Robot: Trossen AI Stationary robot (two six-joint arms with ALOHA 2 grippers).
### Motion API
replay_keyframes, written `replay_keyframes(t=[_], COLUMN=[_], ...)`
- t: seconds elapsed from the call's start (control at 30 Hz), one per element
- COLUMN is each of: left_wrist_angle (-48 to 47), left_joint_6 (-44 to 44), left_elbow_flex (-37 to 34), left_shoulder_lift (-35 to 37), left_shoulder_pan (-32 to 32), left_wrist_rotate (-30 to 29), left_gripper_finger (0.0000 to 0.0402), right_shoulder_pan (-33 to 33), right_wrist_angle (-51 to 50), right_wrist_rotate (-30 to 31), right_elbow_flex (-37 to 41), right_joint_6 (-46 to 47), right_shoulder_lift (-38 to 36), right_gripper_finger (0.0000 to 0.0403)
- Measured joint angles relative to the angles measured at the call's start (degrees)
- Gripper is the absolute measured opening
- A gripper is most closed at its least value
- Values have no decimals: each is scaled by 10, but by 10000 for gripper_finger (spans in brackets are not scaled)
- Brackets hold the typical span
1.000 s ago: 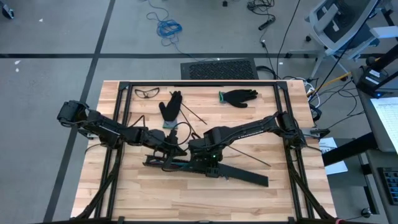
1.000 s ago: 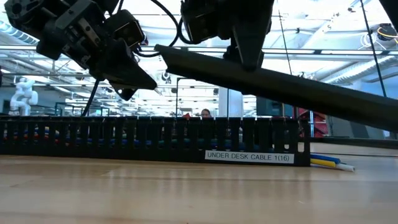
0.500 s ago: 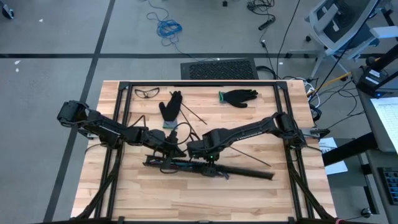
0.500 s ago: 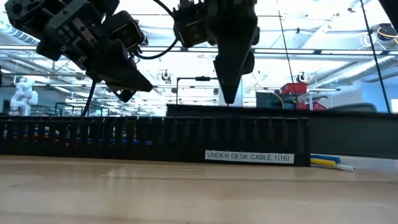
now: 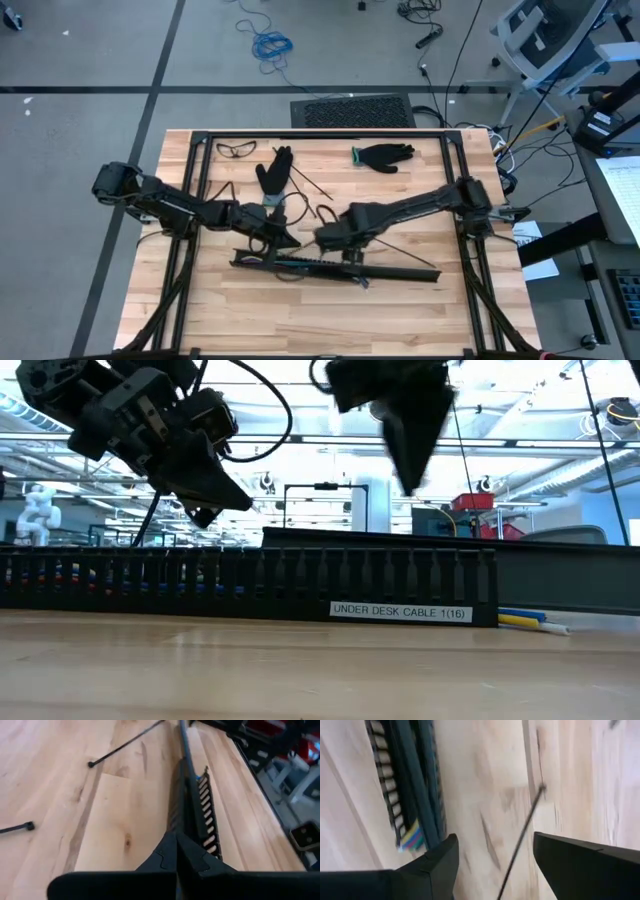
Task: Ziptie cables
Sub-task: Insert the black cover of the black cable duct
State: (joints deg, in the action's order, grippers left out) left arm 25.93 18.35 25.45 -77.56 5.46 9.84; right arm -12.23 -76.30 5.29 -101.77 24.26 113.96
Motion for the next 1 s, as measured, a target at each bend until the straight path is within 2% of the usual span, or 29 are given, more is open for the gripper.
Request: replay_keyframes(t=[0.17,0.23,0.37,0.47,0.63,0.8,1.0], left_wrist_angle=[1,2,-1,0,-101,-200,-209], left_joint_6=[6,6,8,9,4,-38,-23], left_elbow_flex=[0,0,4,20,80,129,135], left_shoulder_lift=[1,1,1,1,2,2,2], left_shoulder_pan=[-31,-43,-69,-84,-95,-97,-96], left_wrist_rotate=[6,6,14,46,51,47,40], left_gripper_finger=[0,0,0,0,0,0,0], right_shoulder_pan=[-37,-58,-91,-101,-100,-102,-103], right_wrist_angle=[0,20,118,184,209,218,241], right_wrist_rotate=[2,-25,-90,-112,-107,-115,-114], right_elbow_flex=[133,204,334,392,426,463,489], right_joint_6=[108,158,243,279,248,195,168], right_shoulder_lift=[-90,-131,-206,-240,-265,-265,-265], right_gripper_finger=[240,240,240,240,240,240,240])
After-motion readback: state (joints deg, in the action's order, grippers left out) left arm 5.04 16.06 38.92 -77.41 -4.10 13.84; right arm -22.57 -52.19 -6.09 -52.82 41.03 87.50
